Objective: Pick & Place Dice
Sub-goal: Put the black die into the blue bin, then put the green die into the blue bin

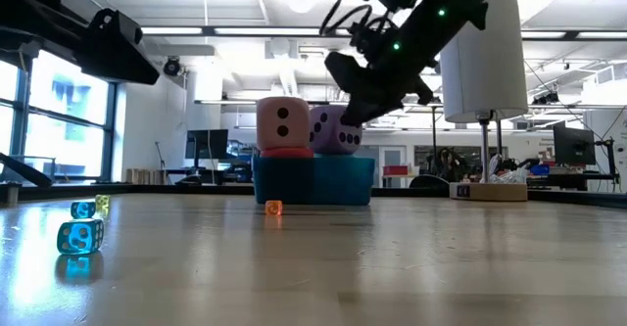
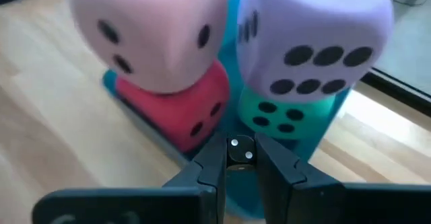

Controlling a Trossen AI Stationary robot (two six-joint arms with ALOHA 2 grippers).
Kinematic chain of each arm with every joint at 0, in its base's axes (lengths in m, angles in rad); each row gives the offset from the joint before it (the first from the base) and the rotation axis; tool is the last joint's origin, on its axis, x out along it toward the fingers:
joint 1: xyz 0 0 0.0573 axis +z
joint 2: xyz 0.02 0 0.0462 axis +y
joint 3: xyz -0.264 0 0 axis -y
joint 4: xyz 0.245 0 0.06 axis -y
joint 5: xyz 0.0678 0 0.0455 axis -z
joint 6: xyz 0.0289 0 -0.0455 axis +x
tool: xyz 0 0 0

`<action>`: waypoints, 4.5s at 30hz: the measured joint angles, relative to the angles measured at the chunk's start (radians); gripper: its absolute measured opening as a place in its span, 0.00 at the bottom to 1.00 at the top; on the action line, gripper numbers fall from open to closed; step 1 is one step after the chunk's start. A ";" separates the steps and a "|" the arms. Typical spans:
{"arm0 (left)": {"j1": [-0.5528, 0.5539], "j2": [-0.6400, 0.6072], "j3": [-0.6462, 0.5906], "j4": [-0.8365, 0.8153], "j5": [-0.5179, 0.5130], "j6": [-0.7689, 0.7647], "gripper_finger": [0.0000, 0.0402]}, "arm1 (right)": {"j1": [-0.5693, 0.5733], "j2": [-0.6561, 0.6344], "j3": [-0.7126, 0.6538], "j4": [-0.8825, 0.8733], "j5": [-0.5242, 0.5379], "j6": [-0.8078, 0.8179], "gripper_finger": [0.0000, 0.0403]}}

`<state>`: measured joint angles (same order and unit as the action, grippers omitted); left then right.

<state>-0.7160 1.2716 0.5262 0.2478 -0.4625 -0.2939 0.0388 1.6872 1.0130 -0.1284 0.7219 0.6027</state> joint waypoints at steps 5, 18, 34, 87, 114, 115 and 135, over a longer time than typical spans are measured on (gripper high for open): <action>-0.012 0.000 0.000 0.004 0.000 -0.001 0.99 | -0.035 0.007 0.002 -0.001 -0.042 0.002 0.11; -0.016 0.000 0.000 0.006 0.000 -0.019 0.99 | -0.073 0.021 0.002 0.007 -0.112 0.003 0.16; -0.018 0.000 0.000 0.006 -0.001 -0.021 0.99 | -0.095 0.021 0.002 0.005 -0.115 0.003 0.35; -0.039 0.003 0.000 0.003 0.000 -0.013 0.99 | -0.091 0.093 0.001 0.059 -0.162 0.048 0.60; -0.039 0.002 0.000 0.003 -0.001 -0.021 0.99 | -0.098 0.070 0.002 0.066 -0.223 0.108 0.60; -0.039 0.002 0.000 0.003 -0.001 -0.021 0.99 | -0.098 0.073 0.002 0.060 -0.223 0.108 0.60; -0.039 0.002 0.000 0.003 -0.001 -0.020 0.99 | -0.100 0.114 0.002 0.085 -0.199 0.042 0.60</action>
<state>-0.7551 1.2736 0.5259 0.2508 -0.4637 -0.3141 -0.0608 1.8008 1.0151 -0.0434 0.5234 0.6450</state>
